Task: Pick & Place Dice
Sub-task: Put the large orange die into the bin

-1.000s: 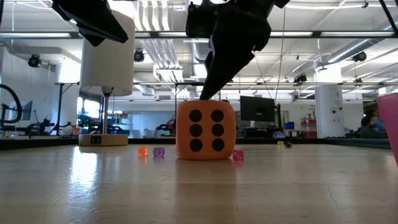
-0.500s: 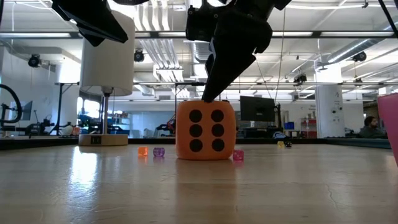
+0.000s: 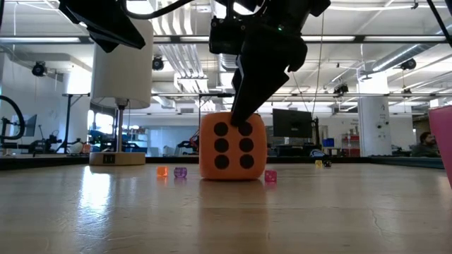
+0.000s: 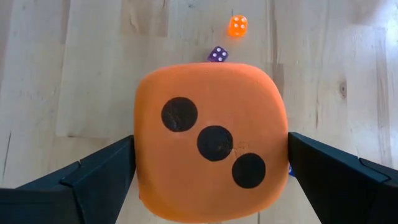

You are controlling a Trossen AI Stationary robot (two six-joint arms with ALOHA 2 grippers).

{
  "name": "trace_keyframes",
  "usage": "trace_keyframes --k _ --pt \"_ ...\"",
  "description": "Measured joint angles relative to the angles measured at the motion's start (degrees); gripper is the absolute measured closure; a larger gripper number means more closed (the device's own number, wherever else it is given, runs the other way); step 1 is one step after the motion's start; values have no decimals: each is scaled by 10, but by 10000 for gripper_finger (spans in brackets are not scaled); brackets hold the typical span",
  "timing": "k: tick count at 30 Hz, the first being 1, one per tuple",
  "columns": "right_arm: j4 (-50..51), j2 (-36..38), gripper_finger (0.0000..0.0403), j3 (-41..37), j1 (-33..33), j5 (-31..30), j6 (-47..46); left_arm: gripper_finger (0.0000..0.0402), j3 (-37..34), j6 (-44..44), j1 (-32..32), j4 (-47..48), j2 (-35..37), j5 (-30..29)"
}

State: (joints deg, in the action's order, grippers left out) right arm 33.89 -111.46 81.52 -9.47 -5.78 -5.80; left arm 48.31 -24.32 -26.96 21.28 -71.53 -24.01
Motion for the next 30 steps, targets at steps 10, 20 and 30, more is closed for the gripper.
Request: trace_keyframes --k 10,20,30 --pt "2 0 7 -1 0 13 -1 366 0 0 0 0 0 0" --pt "0 0 7 -2 0 15 -3 366 0 0 0 0 0 0" --pt "-2 0 9 -2 0 16 -2 366 0 0 0 0 0 0"
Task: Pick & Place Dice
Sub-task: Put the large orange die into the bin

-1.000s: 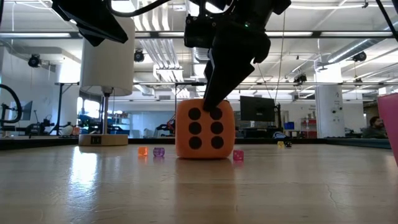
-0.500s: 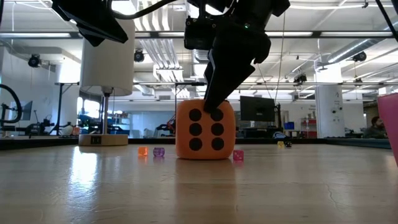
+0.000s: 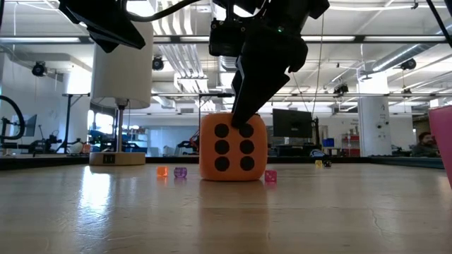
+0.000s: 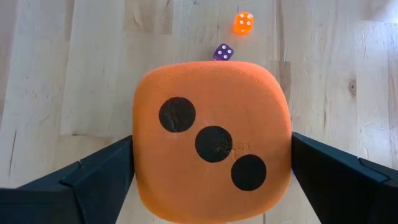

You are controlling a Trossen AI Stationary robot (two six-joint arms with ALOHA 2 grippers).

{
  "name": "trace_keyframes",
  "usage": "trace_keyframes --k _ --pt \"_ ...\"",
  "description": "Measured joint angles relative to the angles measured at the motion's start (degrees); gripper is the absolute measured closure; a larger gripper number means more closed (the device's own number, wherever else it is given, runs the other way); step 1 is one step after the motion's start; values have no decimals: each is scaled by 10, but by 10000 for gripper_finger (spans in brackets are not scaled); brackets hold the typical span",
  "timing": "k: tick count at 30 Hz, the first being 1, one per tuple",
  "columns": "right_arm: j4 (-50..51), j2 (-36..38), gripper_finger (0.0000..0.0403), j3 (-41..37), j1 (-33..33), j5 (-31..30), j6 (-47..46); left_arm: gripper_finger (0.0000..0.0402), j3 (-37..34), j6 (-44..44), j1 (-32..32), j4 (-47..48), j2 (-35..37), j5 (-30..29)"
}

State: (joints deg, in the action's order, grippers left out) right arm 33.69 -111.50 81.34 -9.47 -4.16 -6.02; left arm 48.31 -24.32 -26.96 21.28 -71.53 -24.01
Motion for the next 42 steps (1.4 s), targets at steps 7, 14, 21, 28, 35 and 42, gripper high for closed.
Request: trace_keyframes --k 7,14,21,28,35,42 --pt "0 0 26 0 0 1 -1 366 0 0 0 0 0 0" --pt "-2 0 35 0 0 1 -10 366 0 0 0 0 0 0" --pt "-8 6 35 -1 0 -3 -8 366 0 0 0 0 0 0" --pt "-9 36 36 -2 0 -10 -4 366 0 0 0 1 0 0" --pt "10 66 36 -1 -2 -13 -3 366 0 0 0 1 0 0" --pt "52 108 36 -1 -25 -18 -20 366 0 0 0 1 0 0"
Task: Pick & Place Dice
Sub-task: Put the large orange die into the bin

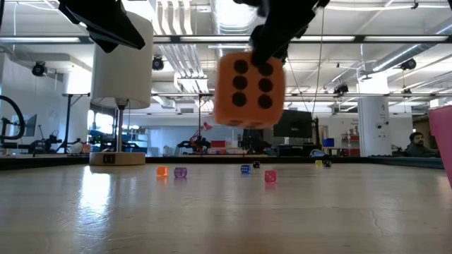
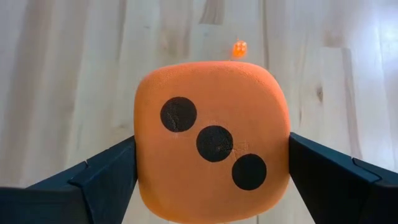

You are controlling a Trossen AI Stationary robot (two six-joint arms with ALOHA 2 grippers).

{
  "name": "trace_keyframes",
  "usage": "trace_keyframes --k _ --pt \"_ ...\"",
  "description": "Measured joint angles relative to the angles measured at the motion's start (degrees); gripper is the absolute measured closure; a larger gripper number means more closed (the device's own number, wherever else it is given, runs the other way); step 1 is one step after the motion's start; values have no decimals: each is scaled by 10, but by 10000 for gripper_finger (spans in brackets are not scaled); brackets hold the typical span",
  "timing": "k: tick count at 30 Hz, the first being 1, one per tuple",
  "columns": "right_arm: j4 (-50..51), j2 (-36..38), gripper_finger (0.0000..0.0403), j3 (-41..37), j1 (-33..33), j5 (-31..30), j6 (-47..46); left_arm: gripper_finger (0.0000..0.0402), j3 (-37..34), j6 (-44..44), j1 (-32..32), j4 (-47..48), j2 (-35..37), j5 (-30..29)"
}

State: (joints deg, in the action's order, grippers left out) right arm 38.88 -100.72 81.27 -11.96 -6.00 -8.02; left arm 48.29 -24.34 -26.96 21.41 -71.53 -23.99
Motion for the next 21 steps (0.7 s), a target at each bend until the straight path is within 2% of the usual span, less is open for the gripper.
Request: trace_keyframes --k 10,21 --pt "67 62 36 -9 -59 -30 -71 366 0 0 0 -1 0 0" --pt "140 128 36 -23 -166 -53 -234 366 0 0 0 -1 0 0"
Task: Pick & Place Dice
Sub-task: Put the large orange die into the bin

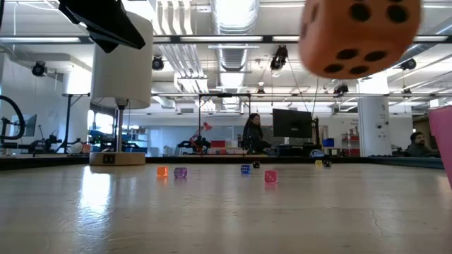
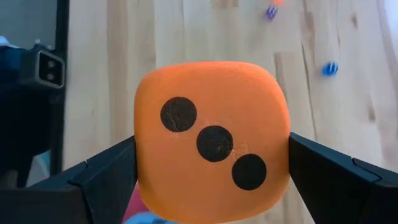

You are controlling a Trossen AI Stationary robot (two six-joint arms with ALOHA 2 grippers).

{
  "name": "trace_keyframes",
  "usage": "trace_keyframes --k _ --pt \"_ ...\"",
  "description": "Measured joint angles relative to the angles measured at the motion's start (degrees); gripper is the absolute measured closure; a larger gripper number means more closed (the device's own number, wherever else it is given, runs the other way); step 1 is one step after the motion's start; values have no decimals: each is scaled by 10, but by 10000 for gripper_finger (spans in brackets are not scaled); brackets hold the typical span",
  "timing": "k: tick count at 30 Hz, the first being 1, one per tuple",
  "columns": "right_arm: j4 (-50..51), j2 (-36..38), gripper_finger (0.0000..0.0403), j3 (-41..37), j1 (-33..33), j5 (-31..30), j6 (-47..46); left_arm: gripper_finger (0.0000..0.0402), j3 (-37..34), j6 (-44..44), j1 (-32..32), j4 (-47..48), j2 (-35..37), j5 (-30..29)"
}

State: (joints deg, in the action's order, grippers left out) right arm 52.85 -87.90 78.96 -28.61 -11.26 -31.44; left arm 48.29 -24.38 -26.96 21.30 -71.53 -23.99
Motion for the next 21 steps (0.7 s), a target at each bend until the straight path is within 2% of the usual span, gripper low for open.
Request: trace_keyframes --k 6,12,21 --pt "80 32 36 0 -75 -43 -125 366 0 0 0 0 0 0" --pt "115 43 36 0 -148 -67 -206 366 0 -1 0 0 0 0" --pt "132 43 35 -14 -230 -69 -303 366 0 -1 0 0 0 0"
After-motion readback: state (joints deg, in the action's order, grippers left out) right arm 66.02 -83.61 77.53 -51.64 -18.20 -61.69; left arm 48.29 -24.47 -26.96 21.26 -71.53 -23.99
